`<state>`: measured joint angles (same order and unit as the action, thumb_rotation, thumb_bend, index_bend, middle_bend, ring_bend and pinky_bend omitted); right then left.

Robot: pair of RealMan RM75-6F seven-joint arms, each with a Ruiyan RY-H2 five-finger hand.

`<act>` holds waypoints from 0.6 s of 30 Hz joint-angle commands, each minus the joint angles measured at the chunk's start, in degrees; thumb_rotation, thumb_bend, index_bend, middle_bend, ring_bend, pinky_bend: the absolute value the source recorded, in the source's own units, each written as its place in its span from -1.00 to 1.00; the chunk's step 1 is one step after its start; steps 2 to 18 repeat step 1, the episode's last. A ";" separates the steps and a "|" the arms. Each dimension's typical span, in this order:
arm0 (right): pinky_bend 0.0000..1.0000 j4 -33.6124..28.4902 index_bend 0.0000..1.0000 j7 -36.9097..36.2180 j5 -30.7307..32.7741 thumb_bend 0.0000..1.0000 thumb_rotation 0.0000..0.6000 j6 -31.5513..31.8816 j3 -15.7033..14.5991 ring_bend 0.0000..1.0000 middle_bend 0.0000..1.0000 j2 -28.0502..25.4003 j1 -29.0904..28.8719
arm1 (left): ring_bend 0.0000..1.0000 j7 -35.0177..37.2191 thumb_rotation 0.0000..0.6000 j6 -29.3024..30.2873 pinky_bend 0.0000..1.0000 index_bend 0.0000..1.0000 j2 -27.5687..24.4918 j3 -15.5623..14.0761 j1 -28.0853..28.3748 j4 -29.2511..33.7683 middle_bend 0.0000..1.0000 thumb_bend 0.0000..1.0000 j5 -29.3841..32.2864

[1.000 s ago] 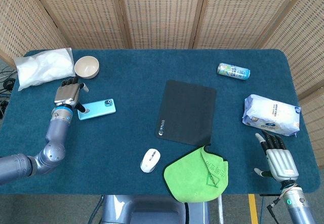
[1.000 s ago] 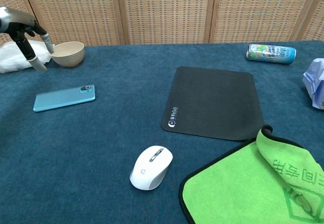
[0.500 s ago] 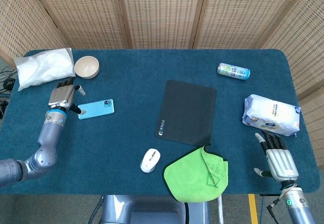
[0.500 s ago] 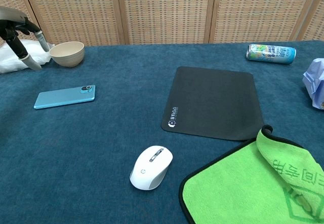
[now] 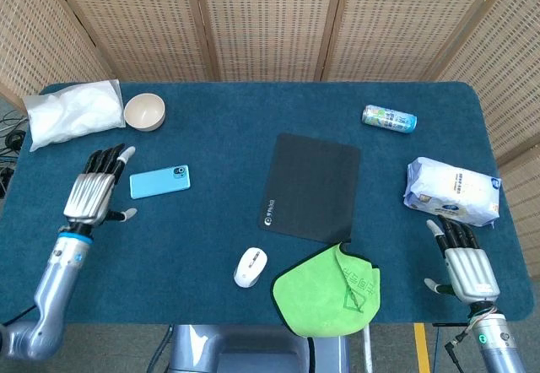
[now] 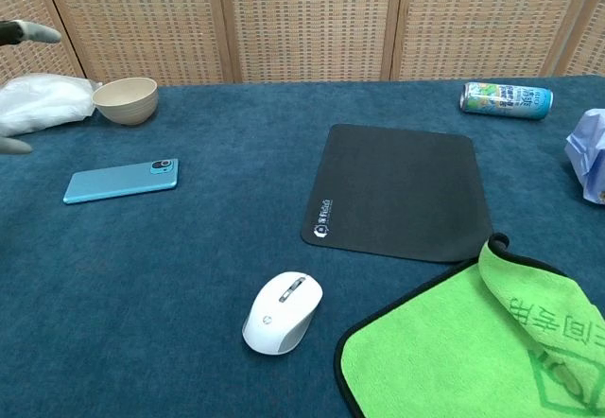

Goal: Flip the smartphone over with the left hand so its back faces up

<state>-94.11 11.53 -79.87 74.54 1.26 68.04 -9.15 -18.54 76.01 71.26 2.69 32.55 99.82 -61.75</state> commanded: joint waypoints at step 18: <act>-1.00 -0.08 -1.00 0.32 -0.05 -1.00 1.00 0.14 0.01 -1.00 -1.00 0.15 0.04 | -1.00 -1.75 1.00 8.89 -1.00 -1.00 3.82 -5.84 -7.18 -2.98 -1.00 -0.89 -8.64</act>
